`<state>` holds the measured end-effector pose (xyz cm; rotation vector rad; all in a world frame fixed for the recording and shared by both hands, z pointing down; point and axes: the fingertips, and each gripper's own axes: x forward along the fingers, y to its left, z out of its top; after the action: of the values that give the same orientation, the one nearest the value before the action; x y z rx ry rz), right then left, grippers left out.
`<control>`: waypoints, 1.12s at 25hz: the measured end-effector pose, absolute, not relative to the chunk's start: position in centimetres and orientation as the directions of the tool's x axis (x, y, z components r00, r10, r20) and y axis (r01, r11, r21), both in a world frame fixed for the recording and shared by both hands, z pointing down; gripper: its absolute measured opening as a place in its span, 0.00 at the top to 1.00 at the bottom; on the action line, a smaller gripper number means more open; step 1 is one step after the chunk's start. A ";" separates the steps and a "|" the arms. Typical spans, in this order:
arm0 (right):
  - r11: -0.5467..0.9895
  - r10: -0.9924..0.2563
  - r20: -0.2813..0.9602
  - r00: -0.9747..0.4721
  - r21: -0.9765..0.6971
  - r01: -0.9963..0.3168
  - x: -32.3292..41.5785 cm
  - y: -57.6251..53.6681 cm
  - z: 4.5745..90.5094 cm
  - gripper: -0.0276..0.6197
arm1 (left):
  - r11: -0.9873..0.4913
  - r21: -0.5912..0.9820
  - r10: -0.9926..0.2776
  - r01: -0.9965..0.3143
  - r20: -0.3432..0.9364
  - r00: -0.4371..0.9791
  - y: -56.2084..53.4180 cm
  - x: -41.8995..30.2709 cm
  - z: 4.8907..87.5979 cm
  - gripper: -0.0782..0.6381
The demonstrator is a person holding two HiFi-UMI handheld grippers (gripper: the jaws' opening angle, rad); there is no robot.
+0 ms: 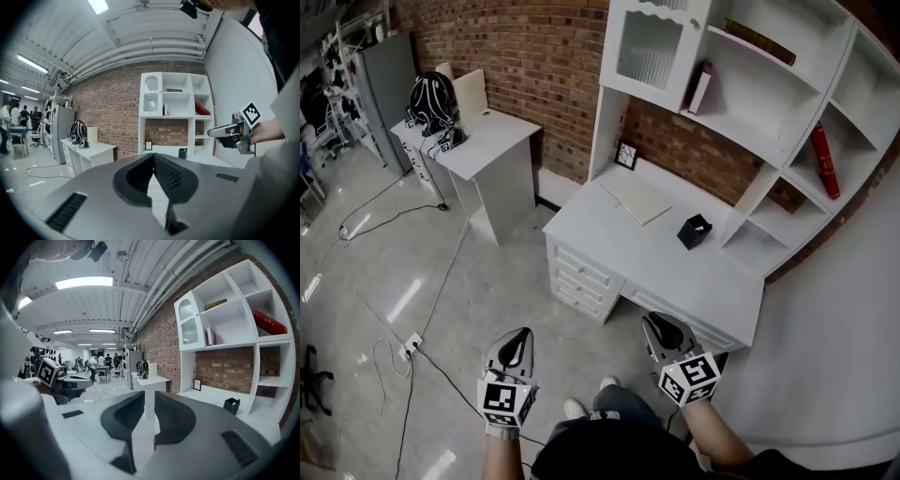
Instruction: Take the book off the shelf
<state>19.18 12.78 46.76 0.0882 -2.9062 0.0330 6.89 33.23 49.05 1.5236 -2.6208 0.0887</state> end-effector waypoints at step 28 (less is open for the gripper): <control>0.995 0.084 0.231 -0.969 -0.080 0.067 -10.3 3.5 49.6 0.86 | 0.546 -0.069 -0.821 -0.835 0.156 -0.549 23.2 -19.9 48.4 0.88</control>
<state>-10.29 3.49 49.58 -0.1113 -2.9017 0.1044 -19.87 23.18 48.44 1.4349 -2.6686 0.2054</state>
